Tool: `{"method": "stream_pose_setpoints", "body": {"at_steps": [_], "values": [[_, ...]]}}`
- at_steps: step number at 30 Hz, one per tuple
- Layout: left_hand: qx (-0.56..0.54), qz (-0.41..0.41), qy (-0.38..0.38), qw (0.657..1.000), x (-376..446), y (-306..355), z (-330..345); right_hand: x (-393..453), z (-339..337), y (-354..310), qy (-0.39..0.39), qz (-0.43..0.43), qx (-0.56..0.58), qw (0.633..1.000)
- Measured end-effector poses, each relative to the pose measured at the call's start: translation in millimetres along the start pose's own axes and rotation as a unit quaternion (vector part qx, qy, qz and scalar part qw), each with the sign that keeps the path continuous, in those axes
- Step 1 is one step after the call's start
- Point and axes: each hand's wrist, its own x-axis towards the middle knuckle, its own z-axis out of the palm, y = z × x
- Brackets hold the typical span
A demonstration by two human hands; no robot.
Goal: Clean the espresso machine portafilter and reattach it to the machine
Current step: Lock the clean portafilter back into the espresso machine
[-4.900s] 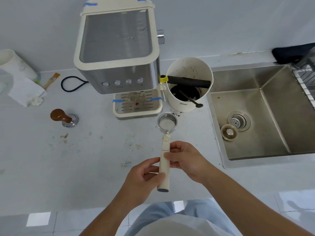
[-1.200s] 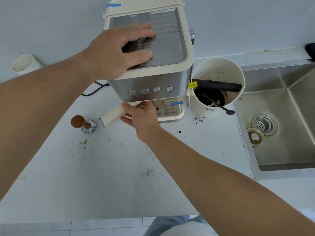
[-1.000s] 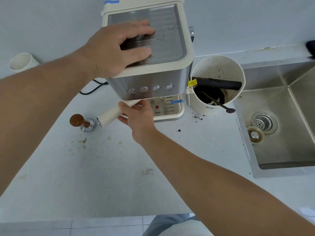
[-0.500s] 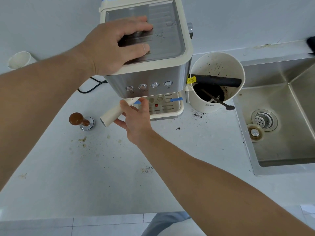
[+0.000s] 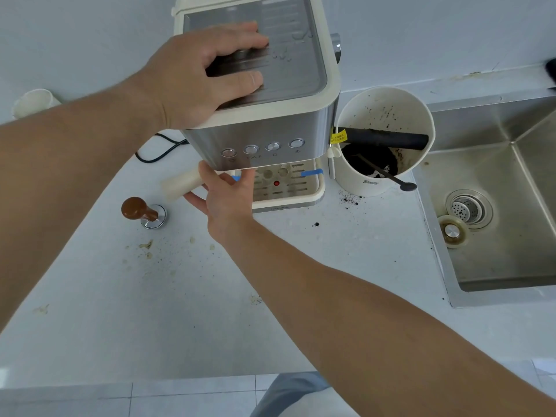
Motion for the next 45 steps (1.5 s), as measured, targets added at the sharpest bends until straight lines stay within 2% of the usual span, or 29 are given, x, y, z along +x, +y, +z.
{"method": "stream_pose_setpoints", "body": {"at_steps": [5,12,17,20,24,31,37,45], "values": [[0.001,0.000,0.000,1.000,-0.1,0.5,-0.3,-7.2,-14.1,-6.9,-0.013,-0.004,-0.055,0.998],[0.002,0.002,0.001,1.000,-0.7,-0.4,-0.4,-23.0,-39.3,-17.6,-0.063,0.013,-0.038,0.997],[0.003,0.004,0.001,1.000,-0.4,-0.6,-0.3,-30.7,-50.5,-28.2,-0.062,0.030,-0.073,0.995],[0.011,0.004,-0.001,1.000,-0.2,-0.7,-1.1,-31.6,-46.5,-31.1,-0.043,0.017,-0.153,0.987],[0.015,0.013,-0.015,1.000,-0.6,-2.2,-2.8,-26.6,-49.0,-36.8,-0.014,-0.006,-0.299,0.954],[0.030,0.022,-0.031,0.999,1.7,-4.7,-5.0,-25.0,-65.0,-67.9,-0.074,0.075,-0.390,0.915],[0.036,0.025,-0.032,0.999,3.8,-5.7,-5.8,-25.0,-69.3,-83.4,-0.089,0.113,-0.422,0.895],[0.023,0.015,-0.027,0.999,3.4,-6.1,-4.0,-31.2,-66.4,-89.8,-0.091,0.119,-0.411,0.899]]}}
